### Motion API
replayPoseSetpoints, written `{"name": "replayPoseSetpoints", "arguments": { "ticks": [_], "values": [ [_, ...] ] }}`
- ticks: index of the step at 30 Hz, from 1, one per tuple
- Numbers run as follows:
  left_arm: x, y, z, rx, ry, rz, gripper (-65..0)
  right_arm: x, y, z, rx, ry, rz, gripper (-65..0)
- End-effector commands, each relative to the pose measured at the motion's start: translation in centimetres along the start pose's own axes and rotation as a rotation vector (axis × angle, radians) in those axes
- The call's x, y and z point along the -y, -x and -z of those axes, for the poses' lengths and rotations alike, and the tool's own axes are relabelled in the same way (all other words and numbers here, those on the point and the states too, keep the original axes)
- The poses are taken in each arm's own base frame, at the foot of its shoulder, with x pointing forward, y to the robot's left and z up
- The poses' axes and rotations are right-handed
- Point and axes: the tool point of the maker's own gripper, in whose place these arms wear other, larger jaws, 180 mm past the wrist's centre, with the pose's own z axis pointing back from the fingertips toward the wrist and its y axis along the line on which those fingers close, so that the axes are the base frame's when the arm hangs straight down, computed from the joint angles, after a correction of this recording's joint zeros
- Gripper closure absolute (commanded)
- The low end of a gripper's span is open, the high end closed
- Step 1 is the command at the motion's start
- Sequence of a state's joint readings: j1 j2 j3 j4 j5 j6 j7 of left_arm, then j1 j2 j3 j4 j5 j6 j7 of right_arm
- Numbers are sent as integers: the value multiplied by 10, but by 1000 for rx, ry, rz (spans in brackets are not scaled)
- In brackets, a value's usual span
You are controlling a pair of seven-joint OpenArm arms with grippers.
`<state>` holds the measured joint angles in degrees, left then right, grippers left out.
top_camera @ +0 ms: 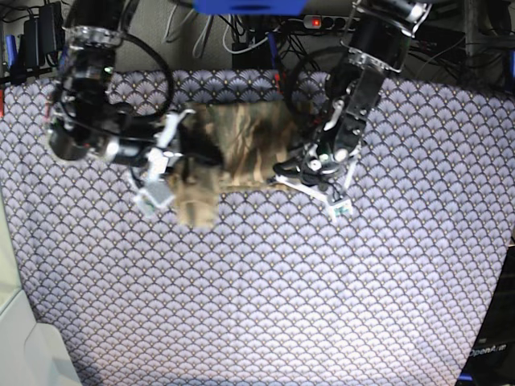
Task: Fold the T-shirt properly
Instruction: 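Lift both strip ends with both grippers and bring them together, then lay the doubled shirt down with the right gripper and withdraw the left gripper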
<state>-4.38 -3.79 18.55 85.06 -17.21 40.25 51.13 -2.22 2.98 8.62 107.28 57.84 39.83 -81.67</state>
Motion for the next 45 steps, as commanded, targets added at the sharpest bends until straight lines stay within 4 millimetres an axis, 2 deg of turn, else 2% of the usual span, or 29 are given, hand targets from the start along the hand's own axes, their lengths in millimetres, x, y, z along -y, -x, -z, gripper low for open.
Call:
{"name": "replayPoseSetpoints", "arguments": {
  "ticks": [1, 6, 12, 19, 21, 24, 28, 30, 33, 36, 41, 45],
  "values": [
    [8, -9, -4, 30, 21, 1, -8, -9, -22, 2, 69, -37, -36, 0],
    [3, -6, -3, 26, 13, 4, -8, -22, -33, 13, 90, -83, -54, 0],
    [3, -5, -4, 30, 15, 4, -8, -49, -25, 32, 33, -177, -85, 0],
    [-6, -1, -4, 23, 0, 2, -8, -29, 5, 52, -53, -208, 46, -9],
    [-7, -10, -9, 49, 7, 7, -8, -24, 11, 55, -67, -211, 75, -47],
    [-1, -25, -23, 94, 45, 4, -8, -23, 5, 56, -45, -212, 72, -127],
    [-1, -36, -37, 105, 68, 3, -8, -31, 2, 62, -37, -236, 76, -241],
    [-11, -43, -40, 116, 60, -27, -8, -38, 1, 66, -40, -254, 71, -267],
    [-34, -54, -46, 151, 27, -92, -8, -51, 3, 73, -58, -292, 50, -272],
    [-73, -65, -54, 187, -29, -197, -8, -67, 5, 80, -79, -336, 28, -273],
    [-147, -83, -72, 271, -154, -357, -8, -78, 0, 86, -68, -363, 28, -274],
    [-177, -89, -80, 296, -211, -380, -9, -81, -15, 89, -40, -372, 7, -274]
  ]
}}
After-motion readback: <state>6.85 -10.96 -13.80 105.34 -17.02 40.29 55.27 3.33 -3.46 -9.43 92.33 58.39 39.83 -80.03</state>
